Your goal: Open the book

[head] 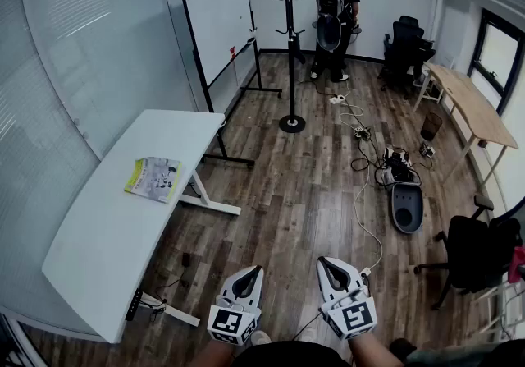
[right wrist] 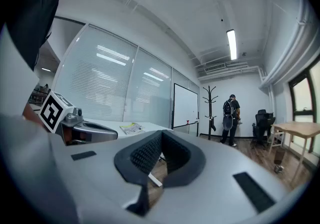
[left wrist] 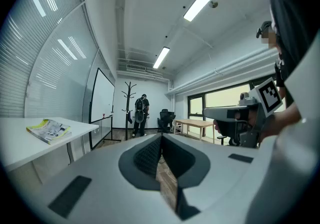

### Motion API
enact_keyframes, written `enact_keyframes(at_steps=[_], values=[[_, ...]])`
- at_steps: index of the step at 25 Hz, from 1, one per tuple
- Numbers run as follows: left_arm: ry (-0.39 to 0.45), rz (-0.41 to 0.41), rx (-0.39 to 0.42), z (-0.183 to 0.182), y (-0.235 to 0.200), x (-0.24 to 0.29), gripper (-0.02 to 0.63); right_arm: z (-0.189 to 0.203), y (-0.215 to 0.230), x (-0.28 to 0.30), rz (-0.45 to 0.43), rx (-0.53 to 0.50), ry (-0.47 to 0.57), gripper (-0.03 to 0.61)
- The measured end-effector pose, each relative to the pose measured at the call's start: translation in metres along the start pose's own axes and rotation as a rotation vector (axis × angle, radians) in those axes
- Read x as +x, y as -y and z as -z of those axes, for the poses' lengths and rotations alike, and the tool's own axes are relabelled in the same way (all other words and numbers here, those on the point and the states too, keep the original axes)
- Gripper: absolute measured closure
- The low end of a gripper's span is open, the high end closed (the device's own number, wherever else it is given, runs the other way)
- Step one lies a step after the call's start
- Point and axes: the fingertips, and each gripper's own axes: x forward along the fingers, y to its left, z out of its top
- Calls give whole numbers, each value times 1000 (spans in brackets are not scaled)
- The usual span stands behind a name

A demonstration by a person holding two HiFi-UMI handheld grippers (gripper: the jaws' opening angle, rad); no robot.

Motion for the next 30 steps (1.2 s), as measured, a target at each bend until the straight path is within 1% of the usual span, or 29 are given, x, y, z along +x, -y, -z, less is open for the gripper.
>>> enact_keyframes(at_steps=[6, 10, 14, 17, 20, 22, 24, 27, 30], values=[[1, 4, -1, -1, -15, -8, 603, -7, -14, 11, -1, 11, 17, 577], [6, 13, -7, 0, -21, -13, 603, -3, -23, 17, 7, 8, -8, 577], [3, 18, -12, 4, -28, -21, 603, 6, -30, 22, 6, 67, -33, 574], [-1, 22, -20, 7, -39, -30, 603, 7, -42, 30, 8, 90, -38, 574], [-8, 32, -23, 12, -53, -37, 603, 14, -56, 36, 19, 98, -74, 574], [-19, 50, -22, 18, -58, -41, 603, 23, -59, 37, 52, 125, -112, 574], [-36, 73, -19, 25, -58, -44, 603, 34, -64, 35, 64, 150, -152, 574], [-43, 85, -20, 24, -60, -45, 603, 38, -70, 37, 52, 159, -180, 574], [-36, 78, -26, 21, -65, -46, 603, 33, -76, 48, 32, 155, -172, 574]])
